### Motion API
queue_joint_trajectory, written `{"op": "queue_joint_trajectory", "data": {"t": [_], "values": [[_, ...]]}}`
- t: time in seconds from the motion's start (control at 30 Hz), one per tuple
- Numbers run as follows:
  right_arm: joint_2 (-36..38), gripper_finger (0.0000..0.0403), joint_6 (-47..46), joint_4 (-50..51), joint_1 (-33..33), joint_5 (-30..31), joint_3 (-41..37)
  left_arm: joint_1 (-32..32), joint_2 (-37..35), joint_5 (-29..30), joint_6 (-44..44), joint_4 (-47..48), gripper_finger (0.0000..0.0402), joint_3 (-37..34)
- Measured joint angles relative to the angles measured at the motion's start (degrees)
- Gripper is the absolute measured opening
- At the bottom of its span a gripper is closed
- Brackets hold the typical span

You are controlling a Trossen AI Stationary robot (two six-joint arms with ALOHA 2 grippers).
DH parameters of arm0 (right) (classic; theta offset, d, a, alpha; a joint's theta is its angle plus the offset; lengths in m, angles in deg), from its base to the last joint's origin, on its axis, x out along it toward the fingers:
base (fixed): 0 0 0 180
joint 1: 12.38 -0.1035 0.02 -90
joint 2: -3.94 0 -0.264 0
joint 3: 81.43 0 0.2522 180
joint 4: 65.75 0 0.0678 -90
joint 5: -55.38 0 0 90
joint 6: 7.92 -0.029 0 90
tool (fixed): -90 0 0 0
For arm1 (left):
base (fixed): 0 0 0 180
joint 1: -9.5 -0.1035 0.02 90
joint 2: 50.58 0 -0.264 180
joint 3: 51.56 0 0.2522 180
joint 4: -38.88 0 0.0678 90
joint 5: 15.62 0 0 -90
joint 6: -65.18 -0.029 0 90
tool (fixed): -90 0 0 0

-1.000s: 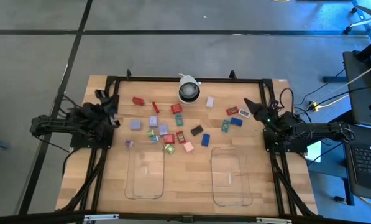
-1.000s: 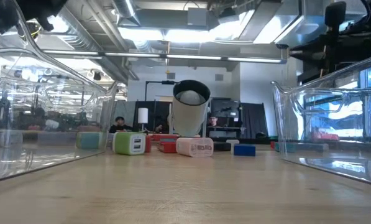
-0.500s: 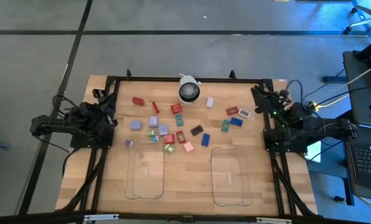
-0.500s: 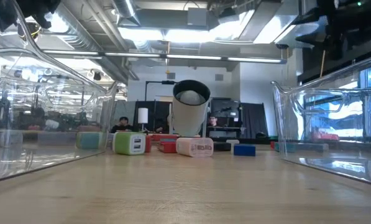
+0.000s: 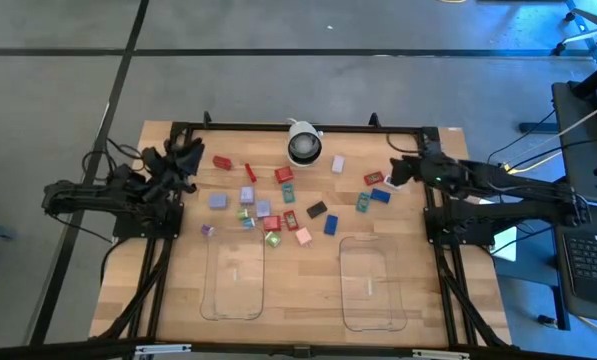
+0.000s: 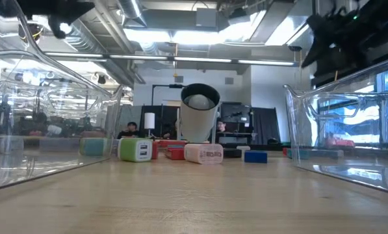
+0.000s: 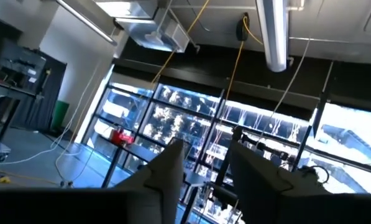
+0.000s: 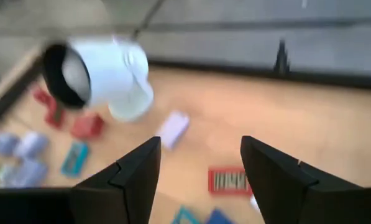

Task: Pick & Place Office items
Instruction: Put the right white timer into the right transparent bin

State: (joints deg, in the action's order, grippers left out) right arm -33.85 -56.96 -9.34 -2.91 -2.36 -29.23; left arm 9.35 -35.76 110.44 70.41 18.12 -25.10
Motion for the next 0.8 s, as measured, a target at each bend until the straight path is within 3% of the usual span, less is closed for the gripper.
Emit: {"op": "queue_joint_trajectory", "data": {"t": [0.27,0.4,0.6,0.8], "values": [[-12.6,0.0226,-2.6,7.8,11.0,-19.8,0.0,0.0,12.0,0.0,0.1,0.1,0.0195,9.3],[-19.1,0.0226,3.7,8.3,16.3,-27.4,0.0,0.0,16.5,0.0,0.0,0.1,0.0206,13.0],[-27.2,0.0232,15.0,8.1,22.0,-28.7,0.0,0.0,20.1,-0.2,0.0,0.3,0.0208,15.7],[-33.6,0.0269,26.2,6.9,26.8,-28.6,0.0,0.0,21.0,0.0,0.0,0.3,0.0208,15.7]]}}
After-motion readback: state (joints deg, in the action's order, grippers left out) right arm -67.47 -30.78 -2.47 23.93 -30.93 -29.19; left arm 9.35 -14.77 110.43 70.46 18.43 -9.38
